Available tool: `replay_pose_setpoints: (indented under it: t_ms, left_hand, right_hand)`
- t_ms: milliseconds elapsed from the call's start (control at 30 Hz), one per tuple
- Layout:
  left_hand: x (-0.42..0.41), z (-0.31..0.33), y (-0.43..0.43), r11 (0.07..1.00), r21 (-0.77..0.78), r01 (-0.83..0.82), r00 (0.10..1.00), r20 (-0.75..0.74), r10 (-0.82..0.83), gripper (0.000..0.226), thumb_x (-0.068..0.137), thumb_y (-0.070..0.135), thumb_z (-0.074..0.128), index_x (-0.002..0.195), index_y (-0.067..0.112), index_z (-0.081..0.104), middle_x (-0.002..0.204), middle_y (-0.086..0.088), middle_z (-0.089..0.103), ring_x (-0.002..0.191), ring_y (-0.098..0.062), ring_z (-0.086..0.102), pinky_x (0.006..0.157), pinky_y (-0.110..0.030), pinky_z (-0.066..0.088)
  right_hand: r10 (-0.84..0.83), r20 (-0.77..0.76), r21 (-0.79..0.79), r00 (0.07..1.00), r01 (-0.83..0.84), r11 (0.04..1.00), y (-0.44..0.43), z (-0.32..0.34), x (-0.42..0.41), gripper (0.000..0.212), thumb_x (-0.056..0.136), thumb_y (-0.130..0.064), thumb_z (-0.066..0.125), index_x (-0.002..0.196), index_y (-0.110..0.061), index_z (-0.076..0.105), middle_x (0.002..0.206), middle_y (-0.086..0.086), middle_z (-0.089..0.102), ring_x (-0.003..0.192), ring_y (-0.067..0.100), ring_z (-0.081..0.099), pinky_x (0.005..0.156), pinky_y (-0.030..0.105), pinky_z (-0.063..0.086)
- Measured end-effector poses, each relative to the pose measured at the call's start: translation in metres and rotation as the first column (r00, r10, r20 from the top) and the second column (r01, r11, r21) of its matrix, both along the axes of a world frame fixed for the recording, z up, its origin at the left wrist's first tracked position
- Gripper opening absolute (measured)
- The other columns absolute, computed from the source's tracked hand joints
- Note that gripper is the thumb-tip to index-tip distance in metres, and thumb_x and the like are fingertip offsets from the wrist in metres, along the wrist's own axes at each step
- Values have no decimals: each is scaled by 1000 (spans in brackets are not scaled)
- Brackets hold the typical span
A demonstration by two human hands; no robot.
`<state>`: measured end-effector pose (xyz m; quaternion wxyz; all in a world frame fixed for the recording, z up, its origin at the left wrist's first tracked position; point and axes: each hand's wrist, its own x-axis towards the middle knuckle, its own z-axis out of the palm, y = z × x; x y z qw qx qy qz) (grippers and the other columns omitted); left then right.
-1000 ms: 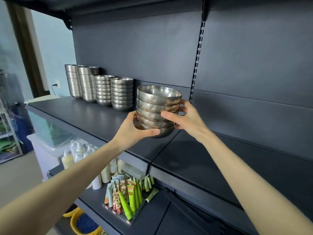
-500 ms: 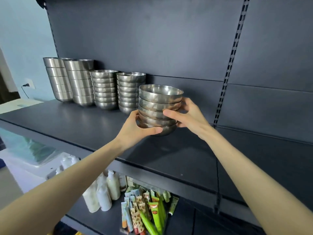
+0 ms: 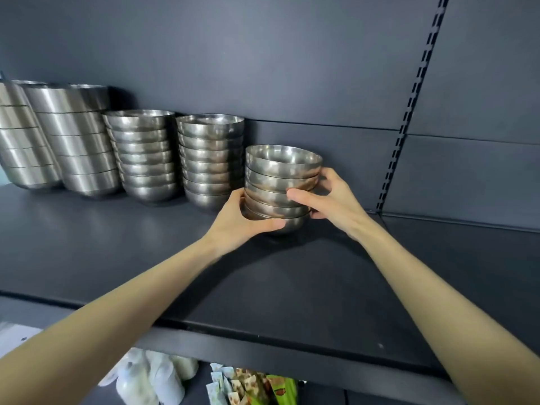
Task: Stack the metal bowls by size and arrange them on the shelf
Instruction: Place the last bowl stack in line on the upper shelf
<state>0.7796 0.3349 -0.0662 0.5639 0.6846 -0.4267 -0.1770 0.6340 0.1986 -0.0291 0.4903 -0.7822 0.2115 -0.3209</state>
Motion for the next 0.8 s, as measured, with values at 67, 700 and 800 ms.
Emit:
replay_pose_setpoints:
  t_ms: [67, 700, 800]
  left_hand:
    - [8, -1, -7, 1000, 5, 18, 1000, -2, -18, 90, 58, 32, 89, 133, 20, 41, 118, 15, 59, 108, 0, 58, 97, -24, 46]
    - [58, -10, -35, 976, 11, 218, 976, -24, -218, 90, 59, 31, 89, 133, 23, 38, 110, 23, 55, 103, 9, 52, 90, -16, 41]
    - [60, -13, -37, 974, 15, 226, 974, -16, -226, 99, 58, 37, 89, 138, 21, 35, 121, 17, 56, 111, 2, 53, 99, -22, 42]
  right_hand:
    - [-16, -4, -3, 1000, 16, 1000, -5, -1, 5, 66, 67, -46, 81, 121, -32, 46, 111, -17, 61, 105, 6, 62, 79, 32, 58]
    - [-195, 7, 53, 981, 195, 979, -5, -12, 34, 98, 49, -58, 87, 131, -23, 47, 122, -10, 60, 112, 13, 61, 85, 42, 58]
    - [-185, 8, 48, 983, 184, 982, -6, -12, 34, 92, 50, -54, 82, 130, -24, 46, 120, -12, 60, 112, 13, 60, 88, 43, 57]
